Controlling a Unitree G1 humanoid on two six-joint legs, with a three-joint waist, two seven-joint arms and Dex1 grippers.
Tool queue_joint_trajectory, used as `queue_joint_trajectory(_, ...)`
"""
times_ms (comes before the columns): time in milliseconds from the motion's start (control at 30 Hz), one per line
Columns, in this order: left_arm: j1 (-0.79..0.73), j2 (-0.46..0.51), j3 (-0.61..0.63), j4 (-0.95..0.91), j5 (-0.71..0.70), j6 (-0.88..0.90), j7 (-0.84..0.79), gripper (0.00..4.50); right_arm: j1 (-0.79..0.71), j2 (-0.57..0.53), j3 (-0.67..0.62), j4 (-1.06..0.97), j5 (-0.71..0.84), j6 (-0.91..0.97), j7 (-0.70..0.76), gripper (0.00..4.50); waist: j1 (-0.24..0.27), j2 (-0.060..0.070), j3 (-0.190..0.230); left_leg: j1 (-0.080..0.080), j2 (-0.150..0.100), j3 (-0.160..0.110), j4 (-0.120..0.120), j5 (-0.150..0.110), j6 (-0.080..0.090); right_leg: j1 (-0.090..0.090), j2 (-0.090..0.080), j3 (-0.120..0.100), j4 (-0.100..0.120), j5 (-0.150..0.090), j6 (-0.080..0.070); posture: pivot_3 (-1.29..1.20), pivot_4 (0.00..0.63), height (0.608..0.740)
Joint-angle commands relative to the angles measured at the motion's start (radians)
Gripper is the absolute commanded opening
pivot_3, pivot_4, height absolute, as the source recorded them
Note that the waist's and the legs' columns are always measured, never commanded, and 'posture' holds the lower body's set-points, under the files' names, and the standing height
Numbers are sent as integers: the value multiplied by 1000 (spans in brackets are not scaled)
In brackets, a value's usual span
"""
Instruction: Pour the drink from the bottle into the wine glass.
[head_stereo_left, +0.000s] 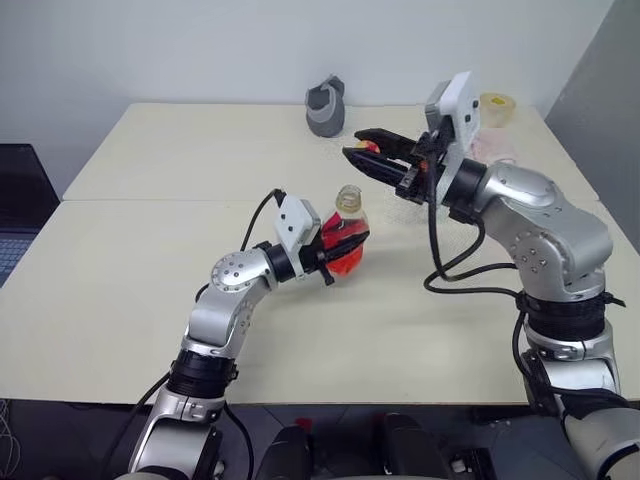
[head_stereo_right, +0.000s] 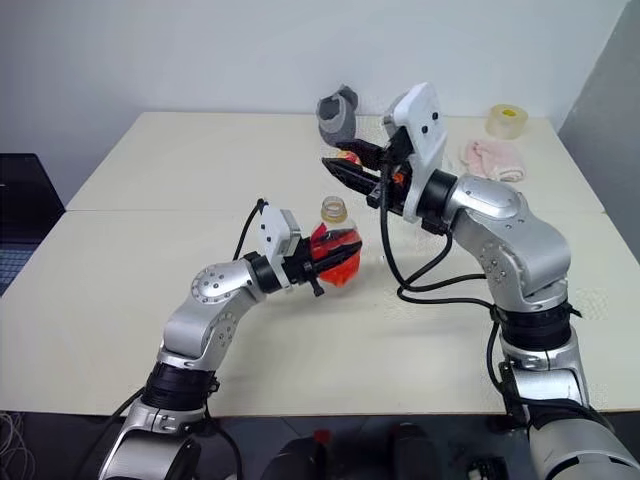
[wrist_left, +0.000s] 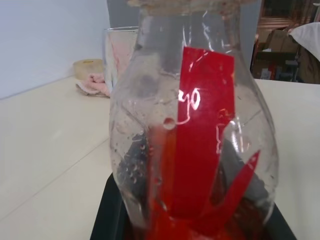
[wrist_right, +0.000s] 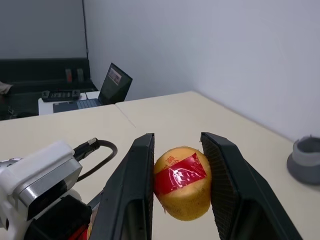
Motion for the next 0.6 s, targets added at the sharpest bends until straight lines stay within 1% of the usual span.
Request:
queue_joint_trajectory(33, 18, 12, 31, -71, -31, 15, 12, 1033, 81, -64, -78, -130, 93, 105, -7, 1239, 4, 0, 0, 0, 0, 0, 0, 0, 1, 0, 0, 0, 0, 0, 0, 0, 150, 740)
queue_joint_trajectory(133, 53, 23, 36, -110, -36, 34, 18, 1033, 207, -109, -120, -228, 149, 172, -32, 1239, 13, 0, 0, 0, 0, 0, 0, -1, 1, 1, 0, 0, -1, 0, 0, 0, 150, 740)
queue_joint_trajectory(233, 80, 30, 40, -149, -44, 58, 29, 1033, 370, -142, -153, -311, 174, 198, -51, 1239, 16, 0, 0, 0, 0, 0, 0, -1, 2, 1, 0, 0, 0, 0, 0, 0, 150, 740)
queue_joint_trajectory(267, 87, 30, 40, -162, -46, 67, 36, 1033, 436, -142, -163, -328, 158, 189, -71, 1239, 17, 0, 0, 0, 0, 0, 0, -1, 3, 1, 0, 0, 0, 0, 0, 0, 150, 740)
queue_joint_trajectory(333, 92, 28, 41, -176, -49, 80, 46, 1033, 516, -139, -170, -340, 125, 167, -104, 1239, 17, 0, 0, 0, 0, 1, 0, -2, 3, 3, 0, -1, -1, 0, 0, 0, 150, 740)
queue_joint_trajectory(400, 94, 16, 34, -186, -49, 92, 65, 1033, 619, -132, -150, -310, 11, 88, -166, 1239, 18, 0, 0, 1, -1, 2, 0, -1, 3, 2, 0, 0, 0, 0, 0, 0, 150, 740)
queue_joint_trajectory(467, 88, -2, 25, -192, -49, 102, 85, 1033, 695, -79, -144, -257, -75, 13, -243, 1239, 17, 0, 0, 1, -1, 3, 1, -1, 3, 3, 0, 0, 0, 0, 1, 0, 150, 740)
queue_joint_trajectory(600, 73, -26, 5, -192, -56, 113, 93, 1033, 717, 40, -124, -170, -168, -78, -349, 1239, 12, 0, 0, 3, -1, 5, 0, 0, 1, 3, 3, 2, 0, 0, 1, 0, 150, 740)
